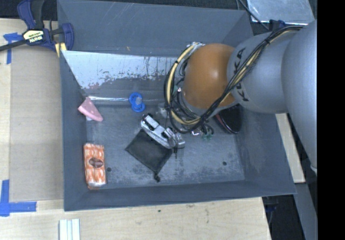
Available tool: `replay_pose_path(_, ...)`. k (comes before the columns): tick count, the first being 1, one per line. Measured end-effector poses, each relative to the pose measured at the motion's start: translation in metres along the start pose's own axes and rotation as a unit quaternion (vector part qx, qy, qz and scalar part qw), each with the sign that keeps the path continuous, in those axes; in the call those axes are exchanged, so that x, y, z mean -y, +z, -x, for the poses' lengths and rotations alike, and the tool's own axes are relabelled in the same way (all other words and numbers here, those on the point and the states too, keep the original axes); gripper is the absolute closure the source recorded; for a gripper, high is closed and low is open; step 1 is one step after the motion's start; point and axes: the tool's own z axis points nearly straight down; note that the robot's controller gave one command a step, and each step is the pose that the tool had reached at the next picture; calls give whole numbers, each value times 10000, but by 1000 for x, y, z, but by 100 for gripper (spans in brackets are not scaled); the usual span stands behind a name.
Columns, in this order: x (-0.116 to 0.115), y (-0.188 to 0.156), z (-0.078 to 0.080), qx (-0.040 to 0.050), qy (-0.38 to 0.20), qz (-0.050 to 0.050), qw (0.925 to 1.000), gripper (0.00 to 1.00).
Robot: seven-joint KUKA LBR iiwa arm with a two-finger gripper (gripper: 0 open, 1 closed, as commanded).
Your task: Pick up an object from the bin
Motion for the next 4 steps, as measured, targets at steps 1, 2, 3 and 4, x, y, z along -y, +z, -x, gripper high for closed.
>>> replay_pose_path(1,-2,0,0,-4,24,2,10000,0)
replay_pose_path(2,-20,-9,43,17,-1791,0,9838,100)
replay_pose_path(3,-20,-9,43,16,-1785,1,9839,100)
replay_pose_path(4,-15,-2,44,37,-2008,10,9796,100)
